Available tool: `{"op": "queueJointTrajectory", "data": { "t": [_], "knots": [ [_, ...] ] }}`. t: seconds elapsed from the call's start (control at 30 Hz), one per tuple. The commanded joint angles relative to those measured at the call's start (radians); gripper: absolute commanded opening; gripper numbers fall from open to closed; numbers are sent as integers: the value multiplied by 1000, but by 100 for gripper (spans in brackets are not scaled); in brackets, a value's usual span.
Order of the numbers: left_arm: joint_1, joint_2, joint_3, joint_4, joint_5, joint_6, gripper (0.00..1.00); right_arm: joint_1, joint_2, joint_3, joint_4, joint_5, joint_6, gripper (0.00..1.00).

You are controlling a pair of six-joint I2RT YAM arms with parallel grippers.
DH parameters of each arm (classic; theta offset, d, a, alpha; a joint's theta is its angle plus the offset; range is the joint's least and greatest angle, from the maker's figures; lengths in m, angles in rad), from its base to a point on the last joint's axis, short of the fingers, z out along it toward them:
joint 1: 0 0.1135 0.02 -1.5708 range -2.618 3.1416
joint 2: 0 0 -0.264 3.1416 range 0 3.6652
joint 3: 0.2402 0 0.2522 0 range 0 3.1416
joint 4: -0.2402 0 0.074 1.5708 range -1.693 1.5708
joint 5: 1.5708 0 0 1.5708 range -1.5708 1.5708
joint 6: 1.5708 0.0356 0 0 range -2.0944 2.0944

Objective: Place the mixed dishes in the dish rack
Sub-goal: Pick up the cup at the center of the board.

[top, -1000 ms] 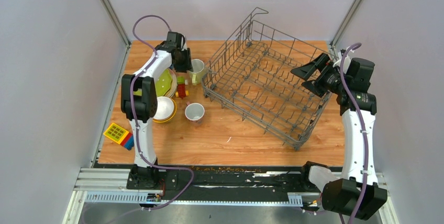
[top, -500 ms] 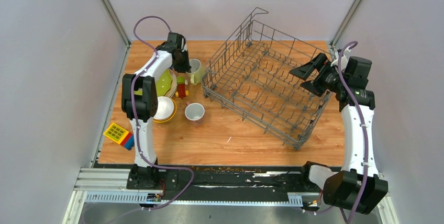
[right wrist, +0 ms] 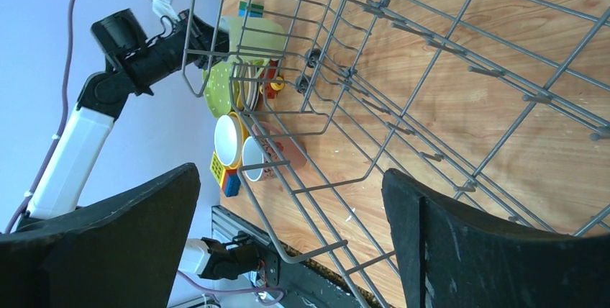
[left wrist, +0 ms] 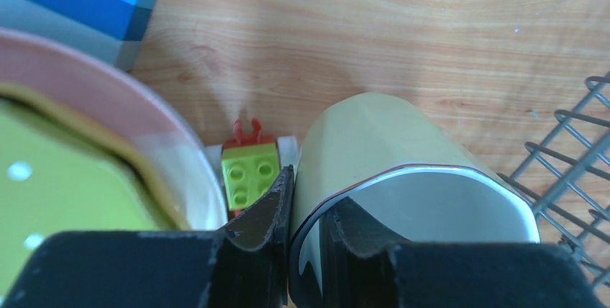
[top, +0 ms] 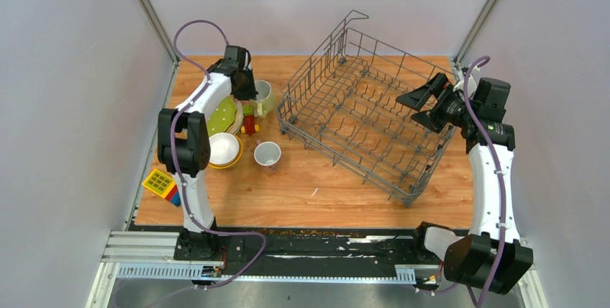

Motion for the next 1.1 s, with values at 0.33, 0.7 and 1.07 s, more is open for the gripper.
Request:
{"op": "queueJointTrajectory", "data": {
  "t": [0.33,0.7,1.07],
  "knots": [
    [77,-554,-299,213,77,-85,0,4,-10,-19,119,-155,39,100],
    [83,-873,-366,193,148,-116,0,4,-91,-90,334,-229,135,100],
    [32,-934,-456,691,678,-393,0,15,-145,-173,757,-372,412,100]
  ]
}}
